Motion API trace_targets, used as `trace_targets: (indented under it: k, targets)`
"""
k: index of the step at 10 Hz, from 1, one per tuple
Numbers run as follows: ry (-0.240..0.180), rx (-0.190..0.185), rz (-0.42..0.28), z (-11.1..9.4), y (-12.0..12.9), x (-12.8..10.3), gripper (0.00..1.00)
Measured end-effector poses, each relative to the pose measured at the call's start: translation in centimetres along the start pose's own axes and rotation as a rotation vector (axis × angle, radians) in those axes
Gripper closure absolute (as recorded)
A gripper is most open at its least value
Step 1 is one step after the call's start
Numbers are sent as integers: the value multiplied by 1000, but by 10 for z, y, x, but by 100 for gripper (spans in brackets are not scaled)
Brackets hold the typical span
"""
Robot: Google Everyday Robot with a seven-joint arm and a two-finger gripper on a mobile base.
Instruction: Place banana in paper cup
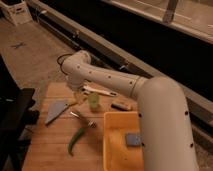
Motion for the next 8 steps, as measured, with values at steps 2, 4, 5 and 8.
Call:
trace_targets:
  k: [2, 4, 5, 8]
  targets:
    - [22, 14, 36, -2, 3, 4, 20]
    - [37, 63, 101, -5, 5, 19, 20]
    - [26, 71, 112, 0, 2, 19, 20]
    - [17, 61, 130, 26, -16, 28, 20]
